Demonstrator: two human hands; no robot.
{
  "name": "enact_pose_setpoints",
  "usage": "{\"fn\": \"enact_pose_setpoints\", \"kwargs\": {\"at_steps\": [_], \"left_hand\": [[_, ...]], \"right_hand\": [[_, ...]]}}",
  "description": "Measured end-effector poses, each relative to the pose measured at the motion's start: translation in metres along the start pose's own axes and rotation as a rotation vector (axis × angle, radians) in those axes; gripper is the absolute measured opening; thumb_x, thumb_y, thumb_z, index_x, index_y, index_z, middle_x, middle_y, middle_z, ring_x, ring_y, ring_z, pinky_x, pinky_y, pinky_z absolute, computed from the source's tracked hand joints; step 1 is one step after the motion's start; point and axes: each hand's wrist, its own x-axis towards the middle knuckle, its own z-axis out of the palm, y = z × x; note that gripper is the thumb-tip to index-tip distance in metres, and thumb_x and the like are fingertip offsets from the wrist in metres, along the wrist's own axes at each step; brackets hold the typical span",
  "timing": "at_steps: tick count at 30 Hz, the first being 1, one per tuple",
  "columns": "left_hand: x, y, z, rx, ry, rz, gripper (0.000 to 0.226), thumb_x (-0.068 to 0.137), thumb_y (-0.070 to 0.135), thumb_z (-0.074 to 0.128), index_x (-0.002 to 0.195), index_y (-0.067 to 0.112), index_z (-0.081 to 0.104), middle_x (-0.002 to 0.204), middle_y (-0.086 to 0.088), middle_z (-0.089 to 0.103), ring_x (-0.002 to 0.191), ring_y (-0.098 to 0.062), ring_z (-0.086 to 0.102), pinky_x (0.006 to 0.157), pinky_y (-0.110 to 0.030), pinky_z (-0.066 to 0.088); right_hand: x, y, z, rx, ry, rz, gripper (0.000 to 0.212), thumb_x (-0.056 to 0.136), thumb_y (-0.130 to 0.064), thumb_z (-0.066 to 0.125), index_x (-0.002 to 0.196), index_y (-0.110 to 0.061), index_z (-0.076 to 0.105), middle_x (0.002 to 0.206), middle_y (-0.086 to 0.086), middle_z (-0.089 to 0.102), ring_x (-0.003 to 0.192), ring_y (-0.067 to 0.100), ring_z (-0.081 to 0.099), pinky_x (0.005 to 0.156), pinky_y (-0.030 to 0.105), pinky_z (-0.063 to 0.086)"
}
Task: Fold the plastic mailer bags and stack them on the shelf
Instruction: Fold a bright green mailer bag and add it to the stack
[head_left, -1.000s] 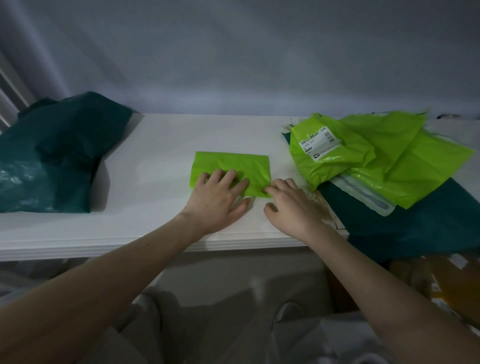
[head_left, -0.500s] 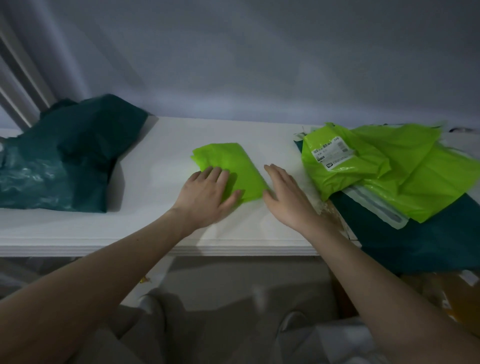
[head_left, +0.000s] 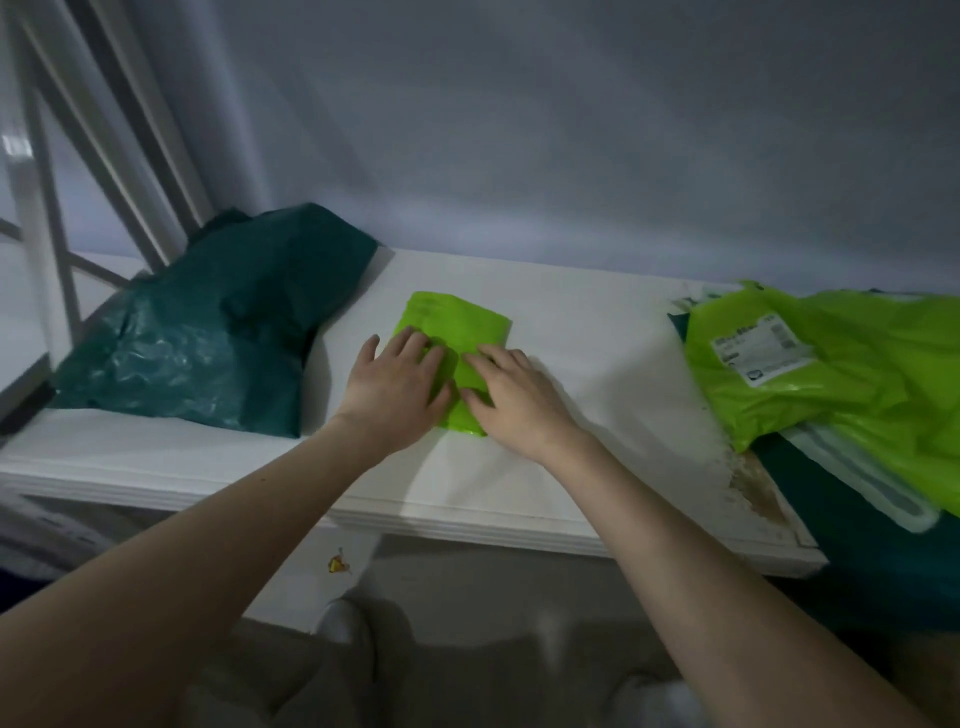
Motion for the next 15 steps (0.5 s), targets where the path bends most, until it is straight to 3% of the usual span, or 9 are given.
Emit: {"fn": "enact_pose_setpoints", "kwargs": {"at_steps": [4, 12, 15], "left_hand": [[0.004, -0.024, -0.003, 0.075, -0.042, -0.042, 0.051, 0.097, 0.042, 0.03, 0.139, 0.014, 0.032, 0.149, -0.002, 0.032, 0.145, -0.019, 0.014, 0.115, -0.047, 0.005], [0.003, -0.056, -0.003, 0.051, -0.027, -0.146, 0.048, 0.097, 0.041, 0.032, 0.136, 0.013, 0.038, 0.149, -0.004, 0.033, 0.144, -0.023, 0.016, 0.115, -0.049, 0.003], [0.001, -0.061, -0.003, 0.046, -0.019, -0.175, 0.048, 0.097, 0.041, 0.031, 0.135, 0.013, 0.041, 0.146, -0.005, 0.037, 0.142, -0.024, 0.019, 0.115, -0.05, 0.003]], "right_hand": [[0.017, -0.021, 0.009, -0.04, 0.014, -0.013, 0.051, 0.095, -0.037, 0.044, 0.141, -0.015, 0.037, 0.148, 0.001, 0.03, 0.133, 0.022, 0.028, 0.103, 0.041, 0.033], [0.042, -0.05, 0.021, 0.02, -0.002, -0.022, 0.056, 0.097, -0.036, 0.04, 0.145, -0.012, 0.026, 0.154, 0.0, 0.024, 0.137, 0.021, 0.025, 0.106, 0.038, 0.029], [0.046, -0.051, 0.025, 0.05, 0.003, -0.032, 0.053, 0.096, -0.035, 0.042, 0.142, -0.013, 0.03, 0.155, 0.002, 0.024, 0.138, 0.022, 0.027, 0.108, 0.038, 0.028]]}}
